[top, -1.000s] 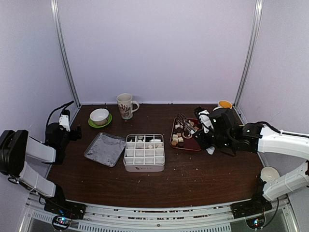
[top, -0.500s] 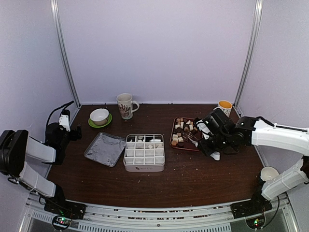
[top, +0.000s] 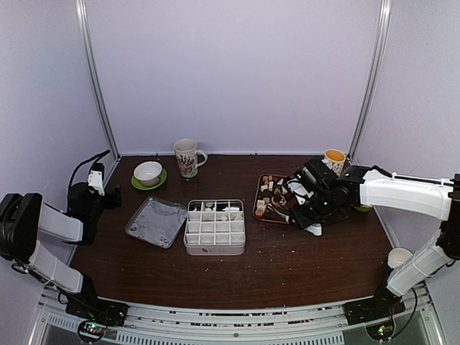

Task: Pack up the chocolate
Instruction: Pick up the fake chocolate from the plate.

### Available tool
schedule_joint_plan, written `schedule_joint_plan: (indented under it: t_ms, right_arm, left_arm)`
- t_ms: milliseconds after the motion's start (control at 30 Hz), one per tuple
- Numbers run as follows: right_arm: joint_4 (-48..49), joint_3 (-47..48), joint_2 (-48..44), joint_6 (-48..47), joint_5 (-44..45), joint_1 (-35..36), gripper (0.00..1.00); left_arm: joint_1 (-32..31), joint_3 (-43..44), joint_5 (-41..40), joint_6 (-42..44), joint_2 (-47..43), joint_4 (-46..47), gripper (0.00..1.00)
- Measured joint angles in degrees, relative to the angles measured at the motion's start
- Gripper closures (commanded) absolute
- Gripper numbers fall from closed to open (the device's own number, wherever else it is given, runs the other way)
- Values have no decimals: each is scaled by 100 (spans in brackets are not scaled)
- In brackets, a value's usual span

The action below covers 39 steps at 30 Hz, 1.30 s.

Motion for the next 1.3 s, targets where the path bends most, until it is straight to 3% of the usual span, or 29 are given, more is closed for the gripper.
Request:
schedule_joint_plan:
  t_ms: [933, 1300]
  right_arm:
    - [-118, 522, 903, 9, 31, -74, 59]
    - [-70, 605, 951, 28, 79, -122, 68]
  left_arm:
    - [0, 0, 0, 0, 0, -2, 2]
    - [0, 0, 0, 0, 0, -2, 2]
